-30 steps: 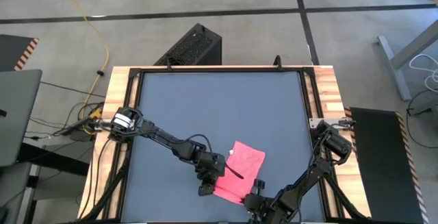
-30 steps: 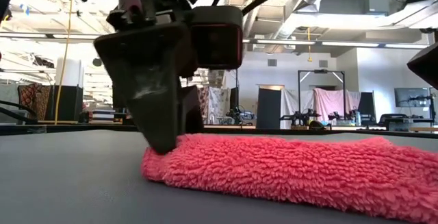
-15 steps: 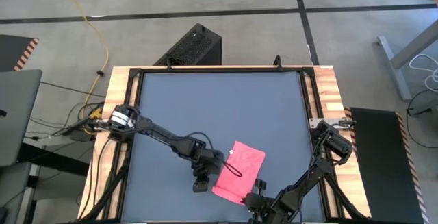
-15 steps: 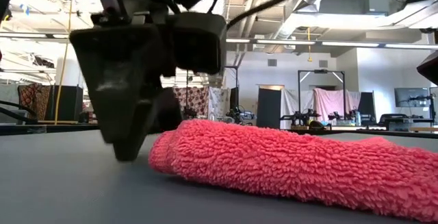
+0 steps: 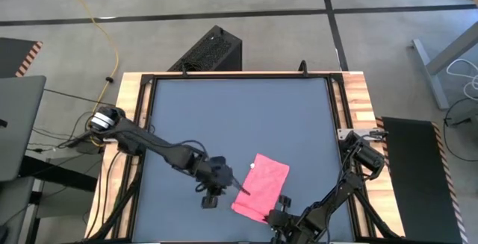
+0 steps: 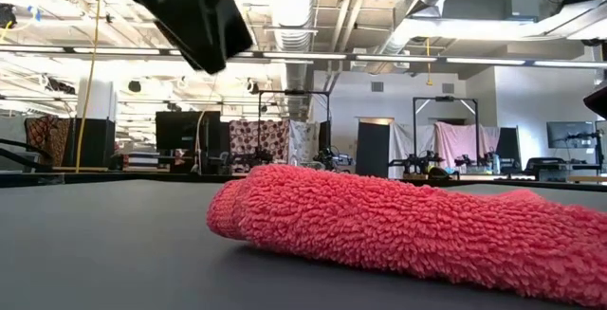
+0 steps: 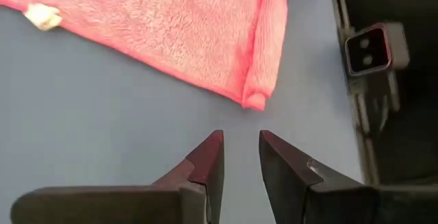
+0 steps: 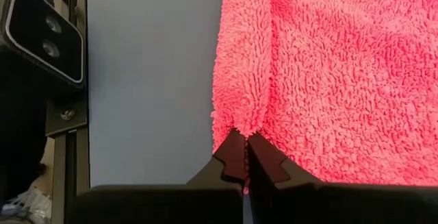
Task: Roll towel
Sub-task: Roll the microfiber towel
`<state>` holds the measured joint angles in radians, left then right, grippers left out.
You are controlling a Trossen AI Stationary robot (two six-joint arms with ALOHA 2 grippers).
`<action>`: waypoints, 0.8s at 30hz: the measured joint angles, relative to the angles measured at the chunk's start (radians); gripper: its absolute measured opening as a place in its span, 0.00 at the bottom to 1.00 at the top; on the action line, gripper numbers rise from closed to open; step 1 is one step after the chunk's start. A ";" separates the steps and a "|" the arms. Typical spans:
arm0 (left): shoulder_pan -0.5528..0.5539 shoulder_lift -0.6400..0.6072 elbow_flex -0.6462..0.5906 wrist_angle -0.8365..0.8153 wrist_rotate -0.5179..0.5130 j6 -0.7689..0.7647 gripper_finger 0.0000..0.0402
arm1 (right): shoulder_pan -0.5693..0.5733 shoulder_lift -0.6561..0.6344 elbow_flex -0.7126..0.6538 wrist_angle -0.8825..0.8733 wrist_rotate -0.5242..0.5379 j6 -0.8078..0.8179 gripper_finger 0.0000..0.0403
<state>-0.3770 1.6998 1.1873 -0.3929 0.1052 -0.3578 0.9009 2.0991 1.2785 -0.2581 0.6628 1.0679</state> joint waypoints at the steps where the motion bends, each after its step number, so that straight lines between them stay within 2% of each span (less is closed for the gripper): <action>1: -0.016 -0.007 -0.001 -0.002 -0.034 0.009 0.20 | 0.000 0.000 0.000 0.000 -0.001 0.005 0.05; 4: -0.073 -0.011 -0.001 0.011 -0.122 0.041 0.20 | 0.002 0.000 -0.001 0.004 0.001 0.006 0.05; 8: -0.141 -0.001 -0.002 0.138 -0.194 0.109 0.20 | 0.001 0.000 -0.001 0.007 0.003 0.007 0.05; 17: -0.207 0.046 0.000 0.429 -0.189 0.322 0.21 | 0.000 0.001 -0.001 0.018 0.003 0.008 0.05; 24: -0.219 0.140 0.002 0.557 -0.144 0.363 0.35 | 0.000 0.001 -0.001 0.022 0.003 0.008 0.05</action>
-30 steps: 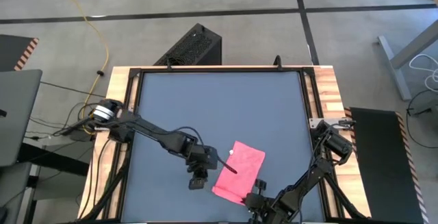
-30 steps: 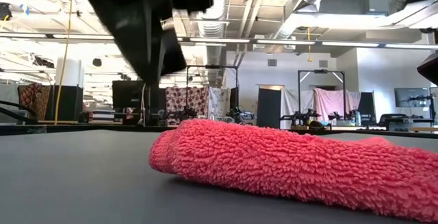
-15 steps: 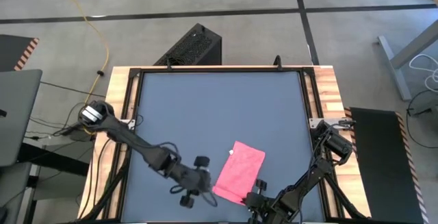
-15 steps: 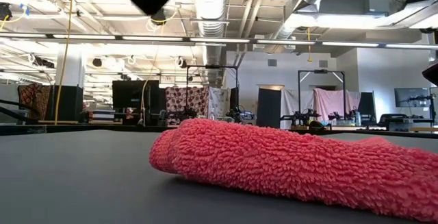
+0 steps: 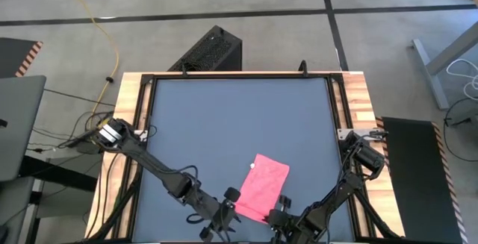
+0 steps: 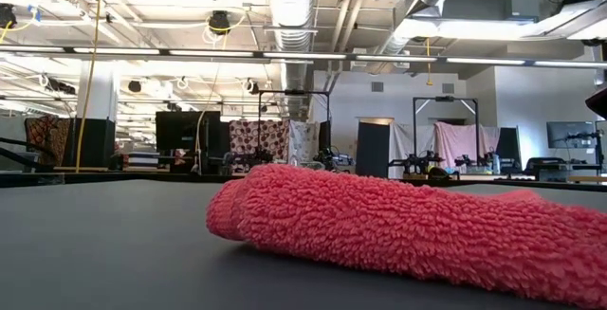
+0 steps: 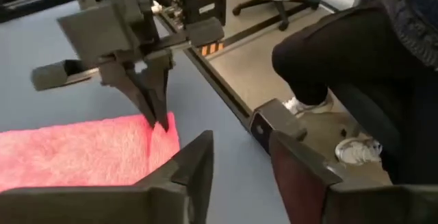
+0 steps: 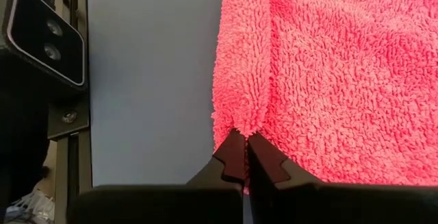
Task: Roll towel
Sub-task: Roll the microfiber towel
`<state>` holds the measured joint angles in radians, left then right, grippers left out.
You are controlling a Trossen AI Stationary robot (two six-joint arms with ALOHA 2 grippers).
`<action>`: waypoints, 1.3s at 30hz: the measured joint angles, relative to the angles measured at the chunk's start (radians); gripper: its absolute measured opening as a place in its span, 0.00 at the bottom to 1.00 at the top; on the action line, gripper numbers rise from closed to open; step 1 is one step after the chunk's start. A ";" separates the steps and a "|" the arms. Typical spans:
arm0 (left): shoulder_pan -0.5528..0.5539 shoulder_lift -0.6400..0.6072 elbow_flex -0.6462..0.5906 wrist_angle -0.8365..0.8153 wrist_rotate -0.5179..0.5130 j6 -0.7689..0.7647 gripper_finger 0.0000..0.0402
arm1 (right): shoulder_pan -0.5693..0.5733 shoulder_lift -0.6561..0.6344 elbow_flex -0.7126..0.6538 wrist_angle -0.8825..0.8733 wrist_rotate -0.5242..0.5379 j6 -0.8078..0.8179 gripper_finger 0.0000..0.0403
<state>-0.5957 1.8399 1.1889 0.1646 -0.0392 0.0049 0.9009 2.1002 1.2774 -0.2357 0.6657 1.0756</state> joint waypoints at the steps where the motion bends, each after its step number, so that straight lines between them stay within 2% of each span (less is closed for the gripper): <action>1: 0.000 0.008 0.002 0.000 -0.004 0.001 0.37 | 0.000 0.000 0.000 0.004 0.000 0.000 0.05; 5: 0.000 0.013 0.006 0.003 -0.030 0.044 0.45 | 0.002 0.000 0.000 0.015 -0.004 0.007 0.05; 8: -0.002 0.013 0.006 0.009 -0.036 0.052 0.48 | 0.002 0.000 0.000 0.016 -0.004 0.020 0.05; 15: -0.018 0.053 0.006 -0.008 -0.068 0.056 0.47 | 0.002 0.000 0.000 0.014 -0.004 0.024 0.05; 21: -0.029 0.079 0.005 -0.030 -0.137 0.106 0.47 | 0.001 0.001 0.000 0.019 -0.001 0.024 0.05; 27: -0.026 0.081 0.005 -0.089 -0.199 0.087 0.47 | 0.001 0.000 0.000 0.027 -0.002 0.024 0.05; 33: -0.021 0.168 0.005 -0.068 -0.189 0.058 0.47 | 0.001 0.001 0.000 0.033 -0.004 0.025 0.05; 39: -0.022 0.192 0.005 -0.039 -0.238 0.055 0.47 | 0.001 0.001 0.000 0.033 -0.006 0.025 0.05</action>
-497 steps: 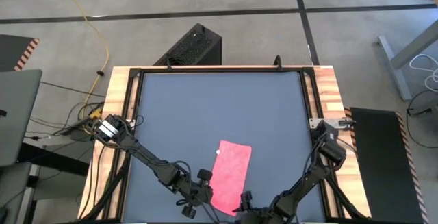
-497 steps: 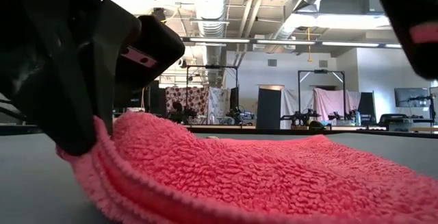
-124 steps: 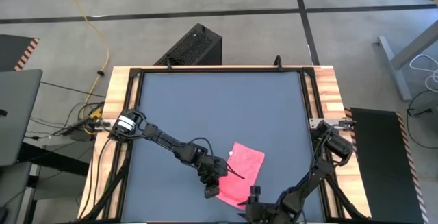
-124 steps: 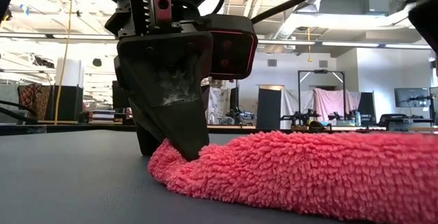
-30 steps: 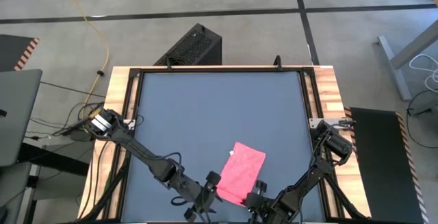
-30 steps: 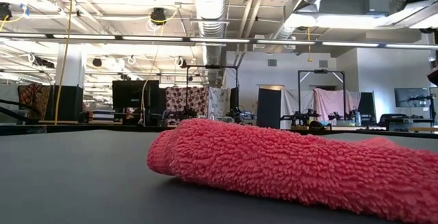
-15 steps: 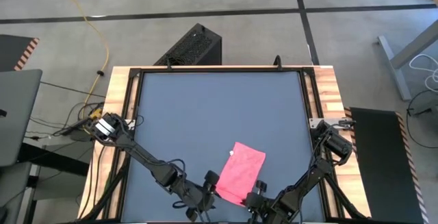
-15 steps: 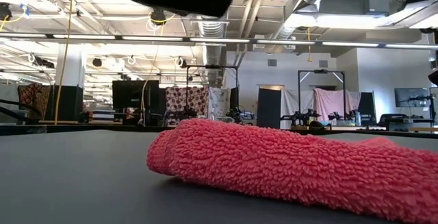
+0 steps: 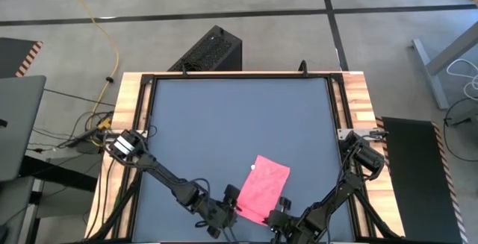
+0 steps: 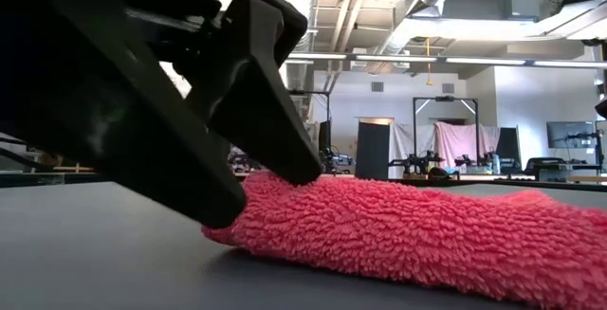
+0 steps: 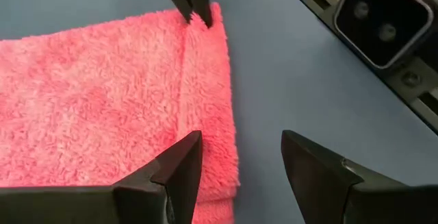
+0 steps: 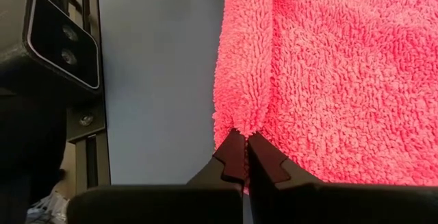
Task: Roll towel
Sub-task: Roll the microfiber towel
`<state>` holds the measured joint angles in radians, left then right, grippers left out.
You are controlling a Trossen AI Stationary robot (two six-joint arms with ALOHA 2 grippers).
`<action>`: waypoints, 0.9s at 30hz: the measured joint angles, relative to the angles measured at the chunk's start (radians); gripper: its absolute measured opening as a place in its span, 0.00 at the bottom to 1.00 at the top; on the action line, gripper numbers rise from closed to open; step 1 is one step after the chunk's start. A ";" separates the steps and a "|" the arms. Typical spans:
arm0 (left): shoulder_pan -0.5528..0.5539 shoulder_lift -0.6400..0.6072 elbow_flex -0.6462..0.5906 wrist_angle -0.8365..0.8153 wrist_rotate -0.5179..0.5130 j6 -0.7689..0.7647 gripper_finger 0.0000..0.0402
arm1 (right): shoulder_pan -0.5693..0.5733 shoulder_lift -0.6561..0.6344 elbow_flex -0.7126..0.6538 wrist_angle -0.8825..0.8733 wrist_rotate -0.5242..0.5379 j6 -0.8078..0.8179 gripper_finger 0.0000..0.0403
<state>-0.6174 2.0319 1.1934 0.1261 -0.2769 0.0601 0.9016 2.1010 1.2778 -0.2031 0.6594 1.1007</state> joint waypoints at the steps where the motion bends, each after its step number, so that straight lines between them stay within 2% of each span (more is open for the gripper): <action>1: 0.000 0.000 0.000 0.000 -0.004 0.002 0.47 | 0.000 0.000 0.000 -0.001 0.000 0.000 0.05; 17: 0.013 -0.001 0.000 -0.033 -0.019 -0.016 0.46 | 0.000 0.000 0.000 0.001 -0.003 0.001 0.05; 22: 0.016 -0.001 0.000 -0.054 -0.018 -0.030 0.38 | 0.000 0.000 0.000 0.001 -0.003 0.025 0.05; 27: 0.031 -0.001 0.000 -0.079 -0.016 -0.077 0.21 | 0.000 -0.002 0.000 0.005 -0.008 0.051 0.05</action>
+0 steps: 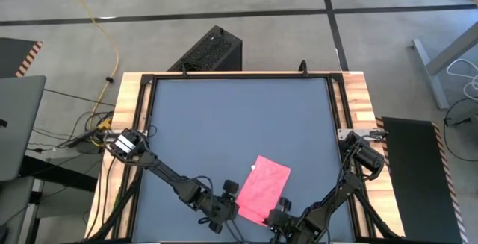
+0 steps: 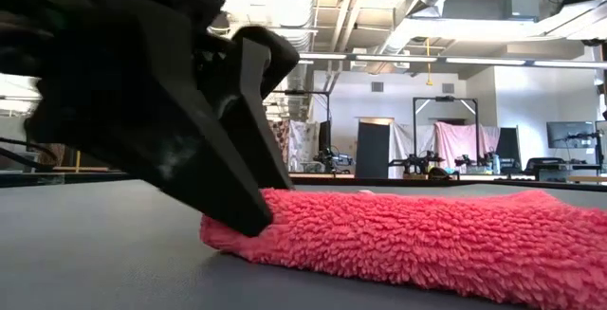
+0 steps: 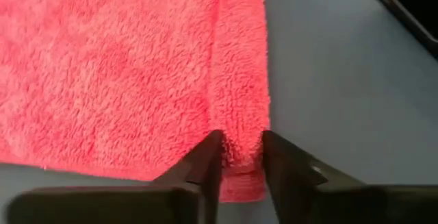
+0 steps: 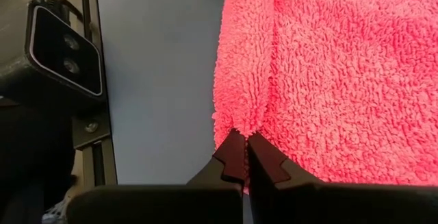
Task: Roll towel
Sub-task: Roll the microfiber towel
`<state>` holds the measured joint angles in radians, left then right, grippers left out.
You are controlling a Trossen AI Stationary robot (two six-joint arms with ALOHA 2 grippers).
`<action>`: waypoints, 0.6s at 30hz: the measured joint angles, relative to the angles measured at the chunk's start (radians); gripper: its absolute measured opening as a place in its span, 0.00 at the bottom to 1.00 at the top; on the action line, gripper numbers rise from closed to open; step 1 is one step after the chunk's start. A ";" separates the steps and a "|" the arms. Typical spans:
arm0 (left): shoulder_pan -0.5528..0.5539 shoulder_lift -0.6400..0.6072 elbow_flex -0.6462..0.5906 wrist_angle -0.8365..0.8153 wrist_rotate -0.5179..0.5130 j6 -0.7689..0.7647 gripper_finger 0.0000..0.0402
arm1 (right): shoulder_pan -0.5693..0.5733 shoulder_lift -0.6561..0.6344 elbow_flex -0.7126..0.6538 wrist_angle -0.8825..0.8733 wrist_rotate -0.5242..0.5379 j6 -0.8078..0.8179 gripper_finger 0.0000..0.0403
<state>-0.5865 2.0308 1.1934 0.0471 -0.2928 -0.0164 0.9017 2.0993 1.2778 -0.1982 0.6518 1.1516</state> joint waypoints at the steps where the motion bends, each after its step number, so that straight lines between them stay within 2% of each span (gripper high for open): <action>1: 0.005 0.000 0.000 -0.005 0.001 -0.013 0.17 | 0.000 0.000 0.000 0.000 -0.001 0.000 0.05; 5: 0.032 0.000 0.000 -0.010 0.045 -0.075 0.02 | 0.000 0.000 0.000 0.000 -0.002 0.003 0.05; 15: 0.089 0.000 0.000 -0.011 0.278 -0.134 0.00 | 0.000 -0.001 0.000 0.000 -0.002 0.006 0.06; 18: 0.102 0.000 0.001 -0.023 0.318 -0.172 0.00 | 0.000 -0.001 0.000 -0.001 -0.003 0.023 0.08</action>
<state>-0.4841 2.0308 1.1943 0.0243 0.0248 -0.1882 0.9020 2.0979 1.2778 -0.1994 0.6487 1.1746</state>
